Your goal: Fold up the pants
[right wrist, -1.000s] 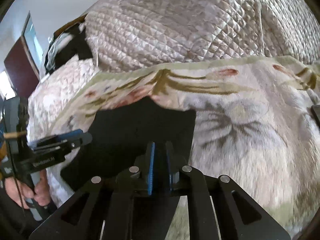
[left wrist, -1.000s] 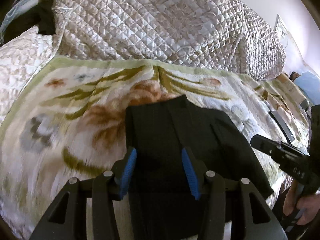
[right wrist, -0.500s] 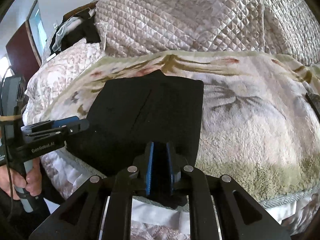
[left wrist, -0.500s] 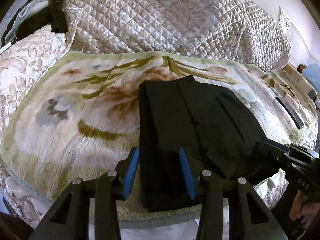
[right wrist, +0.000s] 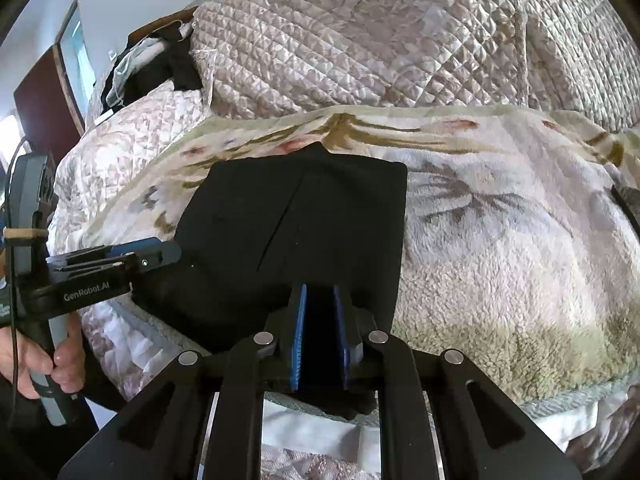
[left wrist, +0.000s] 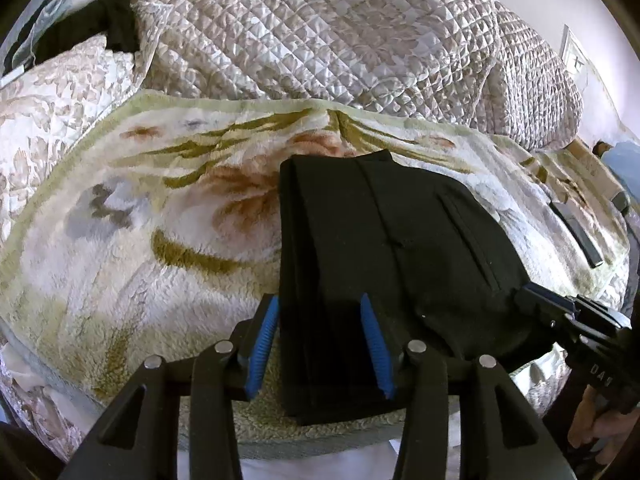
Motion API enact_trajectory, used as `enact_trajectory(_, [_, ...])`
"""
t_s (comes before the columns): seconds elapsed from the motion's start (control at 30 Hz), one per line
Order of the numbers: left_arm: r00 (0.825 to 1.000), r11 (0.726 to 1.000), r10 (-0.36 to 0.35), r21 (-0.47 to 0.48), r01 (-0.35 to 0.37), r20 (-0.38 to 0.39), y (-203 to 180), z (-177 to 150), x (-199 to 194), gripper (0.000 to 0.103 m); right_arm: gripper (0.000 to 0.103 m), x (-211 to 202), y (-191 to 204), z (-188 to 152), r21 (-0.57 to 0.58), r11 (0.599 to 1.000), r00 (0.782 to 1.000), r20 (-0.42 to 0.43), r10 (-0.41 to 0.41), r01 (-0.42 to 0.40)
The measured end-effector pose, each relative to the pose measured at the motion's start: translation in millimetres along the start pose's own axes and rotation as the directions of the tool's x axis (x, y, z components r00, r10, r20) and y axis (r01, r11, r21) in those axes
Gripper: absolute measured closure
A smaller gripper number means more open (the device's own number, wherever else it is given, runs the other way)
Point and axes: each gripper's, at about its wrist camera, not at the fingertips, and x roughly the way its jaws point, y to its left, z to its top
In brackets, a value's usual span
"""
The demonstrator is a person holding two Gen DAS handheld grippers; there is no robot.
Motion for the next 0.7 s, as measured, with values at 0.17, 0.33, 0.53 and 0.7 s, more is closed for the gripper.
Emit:
enact_trajectory(0.17, [1.0,1.0,-0.017,-0.005,0.017,-0.012,4,4,-5,0.056,0.064,-6,-1,8,0.01,1.0,1.0,-0.02,0.015,-0.015])
enact_trajectory(0.33, [1.0,0.999,-0.014,-0.029,0.013,-0.014,18,10,-8,0.056,0.059,-12,-7,17,0.025,1.0,1.0,-0.012,0.005,-0.005])
enact_trajectory(0.53, [0.999,0.996,-0.038,-0.08,0.037,-0.018,33,22,-5,0.056,0.059,-7,-29,29,0.091,0.996,0.999,-0.035,0.009,-0.006])
enact_trajectory(0.7, [0.995,0.992,-0.098,-0.084,0.095,-0.032,28,34,6,0.054,0.059,6,-46,35,0.179,0.982,0.996,-0.062,0.07,-0.057])
